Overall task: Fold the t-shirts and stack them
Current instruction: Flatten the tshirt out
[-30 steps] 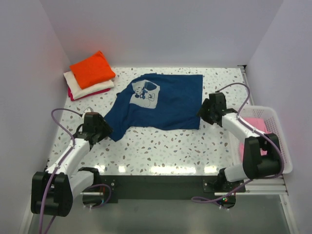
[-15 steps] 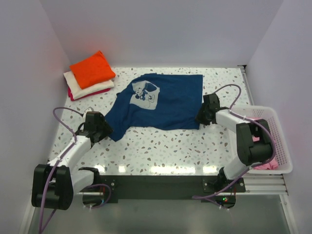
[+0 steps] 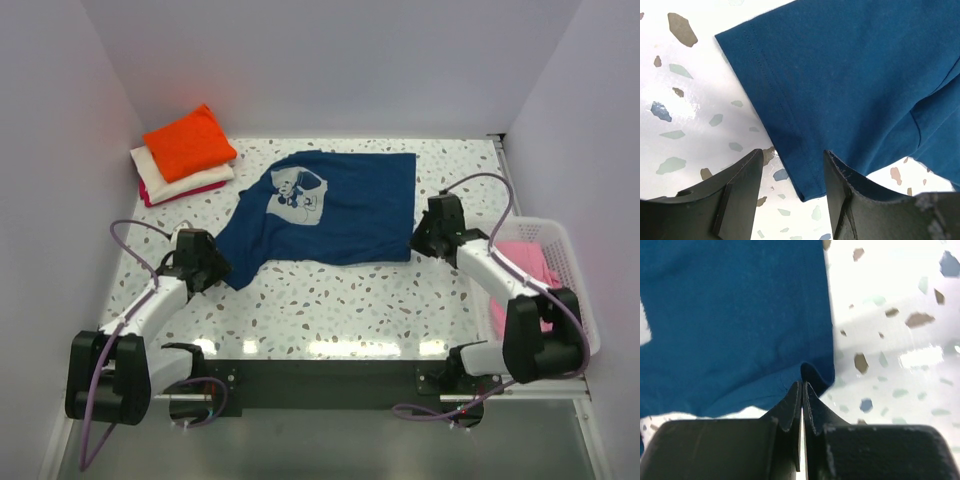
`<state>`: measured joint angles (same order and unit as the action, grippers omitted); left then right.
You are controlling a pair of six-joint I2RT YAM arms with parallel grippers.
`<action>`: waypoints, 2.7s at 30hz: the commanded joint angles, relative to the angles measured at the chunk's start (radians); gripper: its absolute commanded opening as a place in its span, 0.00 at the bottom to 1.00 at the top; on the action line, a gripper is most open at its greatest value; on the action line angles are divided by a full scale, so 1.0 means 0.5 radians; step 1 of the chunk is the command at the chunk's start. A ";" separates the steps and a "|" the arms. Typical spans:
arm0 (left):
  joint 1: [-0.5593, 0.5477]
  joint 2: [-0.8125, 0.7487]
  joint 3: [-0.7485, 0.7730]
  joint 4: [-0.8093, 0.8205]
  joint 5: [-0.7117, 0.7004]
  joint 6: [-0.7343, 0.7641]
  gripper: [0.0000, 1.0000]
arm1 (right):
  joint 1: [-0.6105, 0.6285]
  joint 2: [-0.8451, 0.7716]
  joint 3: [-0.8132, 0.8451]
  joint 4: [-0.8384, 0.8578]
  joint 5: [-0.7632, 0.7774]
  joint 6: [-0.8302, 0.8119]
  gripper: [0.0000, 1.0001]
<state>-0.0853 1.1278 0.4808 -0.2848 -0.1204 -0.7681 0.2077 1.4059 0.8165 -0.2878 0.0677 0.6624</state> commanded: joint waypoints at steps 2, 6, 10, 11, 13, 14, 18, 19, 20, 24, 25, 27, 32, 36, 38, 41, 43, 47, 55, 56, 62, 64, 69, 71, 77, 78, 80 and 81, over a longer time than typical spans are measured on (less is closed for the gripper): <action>0.014 0.021 0.048 0.091 -0.045 -0.041 0.55 | 0.005 -0.326 -0.160 -0.209 0.027 -0.052 0.00; 0.014 0.024 0.054 0.085 -0.048 -0.056 0.55 | 0.008 -0.541 -0.390 -0.314 -0.031 -0.030 0.00; 0.014 0.042 0.063 0.073 -0.054 -0.068 0.55 | 0.005 -0.698 -0.544 -0.400 -0.114 0.007 0.07; 0.014 0.051 0.069 0.066 -0.054 -0.071 0.55 | 0.005 -0.756 -0.568 -0.418 -0.129 0.025 0.11; 0.014 0.061 0.081 0.054 -0.054 -0.068 0.56 | 0.005 -0.805 -0.618 -0.431 -0.191 0.049 0.27; 0.014 0.070 0.084 0.057 -0.048 -0.074 0.56 | 0.005 -0.848 -0.624 -0.434 -0.194 0.068 0.32; 0.014 0.097 0.091 0.060 -0.026 -0.087 0.56 | 0.005 -0.833 -0.563 -0.449 -0.142 0.086 0.40; 0.014 0.107 0.091 0.060 -0.026 -0.090 0.56 | 0.005 -0.821 -0.550 -0.428 -0.142 0.083 0.41; 0.014 0.113 0.088 0.057 -0.029 -0.096 0.56 | 0.005 -0.803 -0.544 -0.412 -0.142 0.092 0.43; 0.014 0.134 0.081 0.088 -0.035 -0.111 0.56 | 0.005 -0.655 -0.507 -0.284 -0.142 0.117 0.45; 0.014 0.143 0.084 0.091 -0.035 -0.111 0.57 | 0.005 -0.582 -0.498 -0.232 -0.142 0.120 0.46; 0.014 0.177 0.094 0.097 -0.048 -0.114 0.59 | 0.008 -0.527 -0.492 -0.179 -0.157 0.132 0.47; 0.014 0.254 0.103 0.122 -0.097 -0.120 0.62 | 0.005 -0.382 -0.504 -0.032 -0.193 0.175 0.49; 0.014 0.288 0.106 0.113 -0.143 -0.142 0.64 | 0.011 -0.321 -0.532 0.020 -0.212 0.181 0.49; 0.014 0.279 0.118 0.073 -0.198 -0.154 0.65 | 0.011 -0.296 -0.544 0.033 -0.212 0.178 0.47; 0.017 0.230 0.186 -0.028 -0.299 -0.148 0.66 | 0.008 -0.287 -0.550 0.045 -0.218 0.169 0.46; 0.020 0.178 0.247 -0.078 -0.363 -0.133 0.66 | 0.008 -0.284 -0.550 0.054 -0.212 0.157 0.40; 0.026 0.159 0.357 -0.206 -0.624 -0.050 0.66 | 0.008 -0.238 -0.559 0.091 -0.221 0.145 0.32; 0.048 0.425 0.606 -0.308 -0.778 -0.013 0.69 | 0.011 -0.201 -0.553 0.137 -0.237 0.105 0.19; 0.057 0.465 0.627 -0.281 -0.766 0.026 0.69 | 0.008 -0.198 -0.544 0.137 -0.234 0.090 0.16; 0.057 0.772 0.781 -0.326 -0.726 0.067 0.67 | 0.008 -0.183 -0.519 0.131 -0.264 0.037 0.08; 0.060 0.836 0.769 -0.296 -0.720 0.082 0.68 | 0.008 -0.173 -0.513 0.134 -0.280 0.019 0.06; 0.060 0.993 0.766 -0.268 -0.603 0.061 0.67 | 0.008 -0.170 -0.486 0.119 -0.286 -0.006 0.05; 0.057 1.015 0.744 -0.237 -0.578 0.042 0.67 | 0.005 -0.173 -0.477 0.115 -0.289 -0.006 0.05; 0.060 1.079 0.744 -0.179 -0.554 0.024 0.51 | 0.005 -0.189 -0.434 0.088 -0.286 -0.003 0.02; 0.057 1.094 0.747 -0.179 -0.548 0.024 0.46 | 0.005 -0.186 -0.424 0.076 -0.280 -0.003 0.02; 0.057 1.098 0.741 -0.158 -0.517 0.033 0.25 | 0.005 -0.192 -0.412 0.073 -0.270 0.007 0.00; 0.057 1.089 0.735 -0.155 -0.511 0.033 0.20 | 0.005 -0.195 -0.406 0.057 -0.264 0.004 0.00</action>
<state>-0.0639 1.6360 0.8623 -0.3527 -0.4046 -0.7498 0.2085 1.3155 0.5705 -0.2428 -0.0711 0.6731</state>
